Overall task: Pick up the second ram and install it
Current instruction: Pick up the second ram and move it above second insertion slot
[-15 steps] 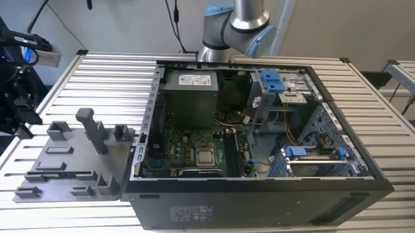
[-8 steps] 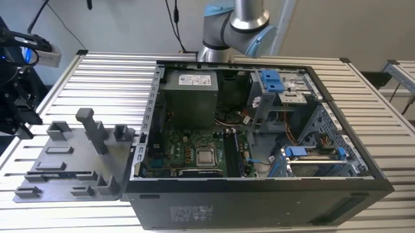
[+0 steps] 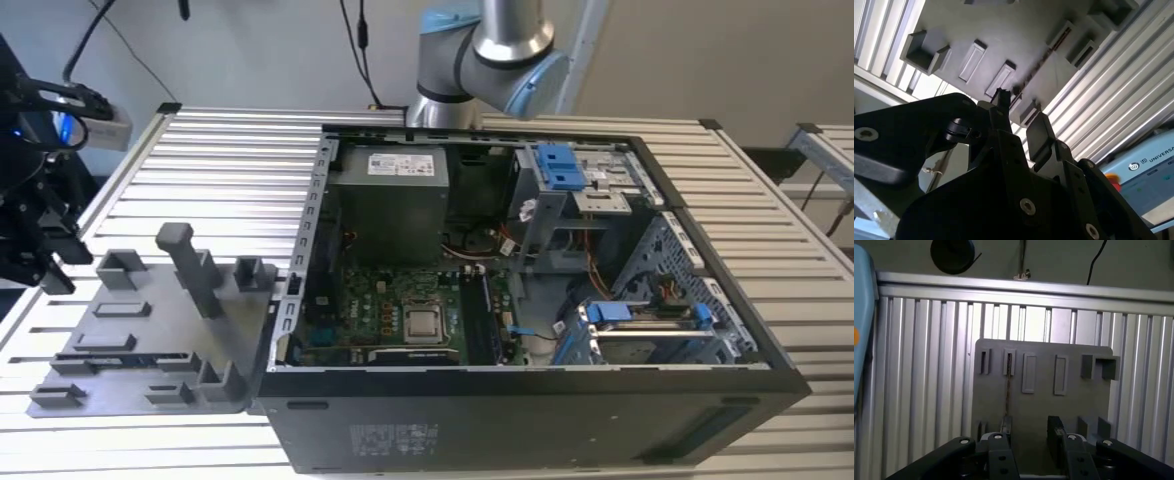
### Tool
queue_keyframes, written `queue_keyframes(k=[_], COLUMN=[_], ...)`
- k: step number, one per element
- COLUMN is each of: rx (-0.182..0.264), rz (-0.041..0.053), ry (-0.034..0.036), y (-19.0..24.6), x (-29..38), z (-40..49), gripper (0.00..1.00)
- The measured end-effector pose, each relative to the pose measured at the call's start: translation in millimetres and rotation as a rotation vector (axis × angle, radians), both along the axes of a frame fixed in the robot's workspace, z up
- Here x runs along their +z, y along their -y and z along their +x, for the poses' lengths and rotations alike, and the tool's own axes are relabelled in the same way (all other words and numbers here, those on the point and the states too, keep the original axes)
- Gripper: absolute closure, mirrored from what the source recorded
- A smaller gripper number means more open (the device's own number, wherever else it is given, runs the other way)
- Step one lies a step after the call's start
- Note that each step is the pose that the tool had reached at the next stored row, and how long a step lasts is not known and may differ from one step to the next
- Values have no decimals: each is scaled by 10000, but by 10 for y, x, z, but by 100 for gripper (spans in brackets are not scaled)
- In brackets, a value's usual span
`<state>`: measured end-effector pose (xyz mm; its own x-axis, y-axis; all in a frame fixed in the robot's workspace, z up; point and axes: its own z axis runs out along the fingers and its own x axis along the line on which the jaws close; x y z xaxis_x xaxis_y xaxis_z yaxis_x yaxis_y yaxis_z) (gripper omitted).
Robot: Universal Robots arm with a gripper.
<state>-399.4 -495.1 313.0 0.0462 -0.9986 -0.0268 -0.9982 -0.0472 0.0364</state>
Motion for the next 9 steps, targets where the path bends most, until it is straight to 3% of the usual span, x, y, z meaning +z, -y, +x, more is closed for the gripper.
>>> queue_keyframes(k=[9], rx=[0], rz=[-149], ry=[1], y=[0], x=[-120], z=[0], gripper=[58])
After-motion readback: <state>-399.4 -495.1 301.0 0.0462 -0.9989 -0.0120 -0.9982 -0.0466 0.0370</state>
